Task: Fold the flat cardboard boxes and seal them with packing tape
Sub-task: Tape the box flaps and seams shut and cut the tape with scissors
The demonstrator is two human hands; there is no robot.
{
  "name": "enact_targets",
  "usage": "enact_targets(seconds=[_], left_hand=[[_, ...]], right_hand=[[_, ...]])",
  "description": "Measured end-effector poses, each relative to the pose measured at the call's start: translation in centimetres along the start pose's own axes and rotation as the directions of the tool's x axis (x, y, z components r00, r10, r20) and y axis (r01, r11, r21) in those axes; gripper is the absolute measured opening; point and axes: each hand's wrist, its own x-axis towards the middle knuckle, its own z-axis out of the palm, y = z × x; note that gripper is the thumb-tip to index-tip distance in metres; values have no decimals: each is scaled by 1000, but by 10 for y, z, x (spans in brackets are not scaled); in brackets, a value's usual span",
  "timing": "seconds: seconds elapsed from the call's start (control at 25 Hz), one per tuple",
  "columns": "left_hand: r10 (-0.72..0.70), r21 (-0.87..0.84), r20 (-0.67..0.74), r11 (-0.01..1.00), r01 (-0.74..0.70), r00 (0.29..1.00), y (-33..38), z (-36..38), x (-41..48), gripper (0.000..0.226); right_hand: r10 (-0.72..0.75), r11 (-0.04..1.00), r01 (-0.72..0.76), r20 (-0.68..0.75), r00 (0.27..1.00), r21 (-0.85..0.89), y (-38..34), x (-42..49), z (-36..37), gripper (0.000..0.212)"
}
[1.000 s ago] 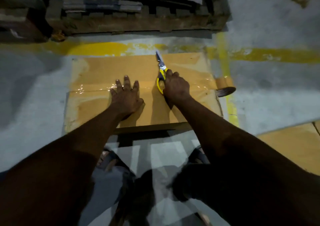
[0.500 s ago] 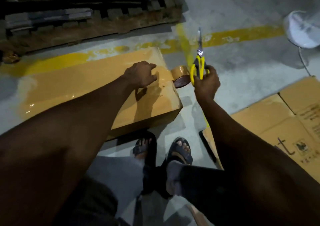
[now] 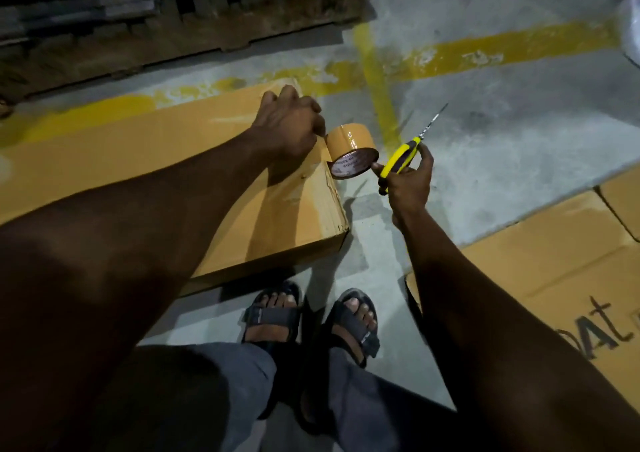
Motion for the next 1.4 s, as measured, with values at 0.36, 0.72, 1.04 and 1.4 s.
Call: enact_targets(seconds=[0.36,0.72,1.04,1.4], left_hand=[[-2,-280,164,959,48,986,5,5,17,40],[18,-150,256,988,21,966,-3,0,21,41],[22,-213,355,975,58,935,41,-4,58,42],[-11,-709,493,575,409,870,38,-11,75,47]], right_hand=[[130,970,-132,20,991,204,27,12,45,74],[-193,974,113,-463,865,-195,11,18,37,68],[-170,983,179,-517,839,-32,19,27,18,69],[-34,999,25,-303,953,-35,35,29,5,80]])
